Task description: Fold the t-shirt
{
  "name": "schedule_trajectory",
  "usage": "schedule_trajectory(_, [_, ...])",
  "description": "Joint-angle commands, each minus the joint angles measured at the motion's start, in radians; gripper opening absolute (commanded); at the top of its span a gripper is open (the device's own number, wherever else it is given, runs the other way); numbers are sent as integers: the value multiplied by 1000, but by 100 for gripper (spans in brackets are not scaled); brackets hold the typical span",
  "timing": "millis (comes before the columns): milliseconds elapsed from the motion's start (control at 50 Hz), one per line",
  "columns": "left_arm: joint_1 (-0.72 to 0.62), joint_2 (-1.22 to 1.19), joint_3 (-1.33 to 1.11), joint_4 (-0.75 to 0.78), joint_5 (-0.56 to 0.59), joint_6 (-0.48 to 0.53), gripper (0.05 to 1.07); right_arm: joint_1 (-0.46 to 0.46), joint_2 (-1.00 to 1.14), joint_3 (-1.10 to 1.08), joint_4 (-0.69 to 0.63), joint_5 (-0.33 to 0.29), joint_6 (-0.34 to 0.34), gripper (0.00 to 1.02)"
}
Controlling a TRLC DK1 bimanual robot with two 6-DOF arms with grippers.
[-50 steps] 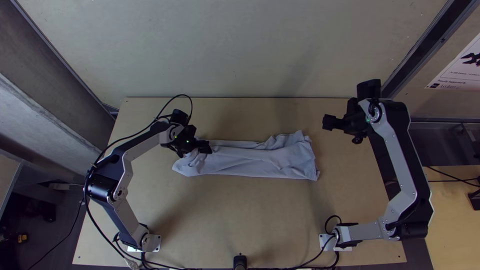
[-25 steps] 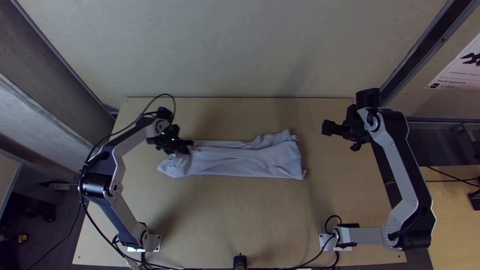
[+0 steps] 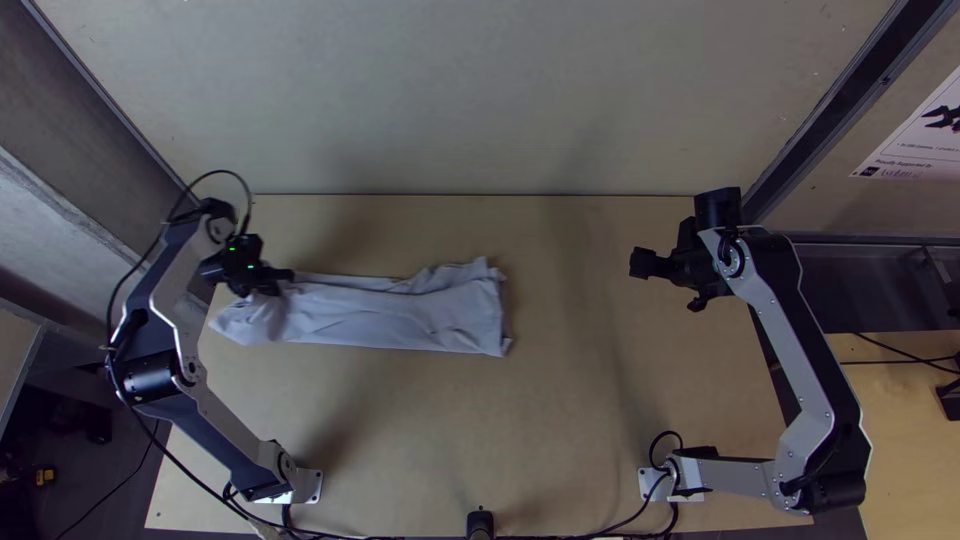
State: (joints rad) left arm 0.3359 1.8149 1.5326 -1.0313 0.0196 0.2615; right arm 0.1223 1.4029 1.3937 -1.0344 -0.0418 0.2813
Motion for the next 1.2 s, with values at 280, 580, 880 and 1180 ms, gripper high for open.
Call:
schedule_trajectory(280, [26, -83, 98, -58, -268, 107, 8, 2, -38, -33, 4, -1, 21, 99])
schedule_trajectory(580, [-282, -120, 153, -214, -445, -99, 8, -24, -64, -56, 4, -1, 12, 99])
schedule_trajectory(880, [-523, -29, 314, -369, -501, -263, 8, -95, -85, -65, 4, 0, -16, 99])
schedule_trajectory(1180, [-736, 78, 402, -383, -503, -367, 8, -128, -107, -110, 4, -1, -28, 99])
